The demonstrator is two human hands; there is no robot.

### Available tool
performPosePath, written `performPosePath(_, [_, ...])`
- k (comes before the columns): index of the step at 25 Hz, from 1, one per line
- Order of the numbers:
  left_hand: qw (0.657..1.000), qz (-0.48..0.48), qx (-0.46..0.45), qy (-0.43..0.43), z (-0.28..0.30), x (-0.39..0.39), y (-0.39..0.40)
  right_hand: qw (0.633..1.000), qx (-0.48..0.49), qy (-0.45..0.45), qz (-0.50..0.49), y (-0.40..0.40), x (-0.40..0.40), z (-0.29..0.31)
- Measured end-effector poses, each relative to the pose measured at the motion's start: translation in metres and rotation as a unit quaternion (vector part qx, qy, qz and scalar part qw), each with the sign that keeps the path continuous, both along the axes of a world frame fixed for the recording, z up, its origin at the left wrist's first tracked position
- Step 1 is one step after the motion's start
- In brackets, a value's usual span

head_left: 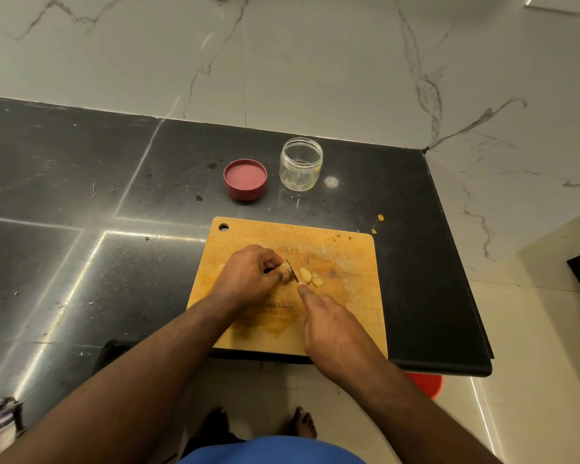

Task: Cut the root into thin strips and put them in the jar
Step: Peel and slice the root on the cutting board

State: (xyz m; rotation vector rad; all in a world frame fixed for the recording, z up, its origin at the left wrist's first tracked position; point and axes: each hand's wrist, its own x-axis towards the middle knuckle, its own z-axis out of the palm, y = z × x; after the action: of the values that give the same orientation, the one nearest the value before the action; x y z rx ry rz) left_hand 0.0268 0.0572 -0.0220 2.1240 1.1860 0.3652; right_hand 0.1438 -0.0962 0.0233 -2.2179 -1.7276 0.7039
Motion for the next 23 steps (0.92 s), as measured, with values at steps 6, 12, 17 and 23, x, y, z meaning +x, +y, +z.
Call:
performPosePath(6, [1.0,0.011,-0.02,0.008,0.002,0.0,-0.001,0.998,0.026,0.032,-0.039,-0.032,0.002,0.002])
performPosePath(12, [1.0,-0.016,-0.015,0.007,0.002,-0.004,-0.003,0.985,0.063,0.123,-0.099,-0.038,0.016,0.021])
performPosePath(17, [0.999,0.012,-0.038,-0.012,-0.002,-0.003,-0.001,0.992,0.061,0.086,-0.074,-0.025,0.004,0.017])
performPosePath(23, [0.999,0.013,-0.023,-0.028,-0.003,-0.003,-0.001,0.998,0.046,0.029,-0.038,-0.012,-0.006,0.01])
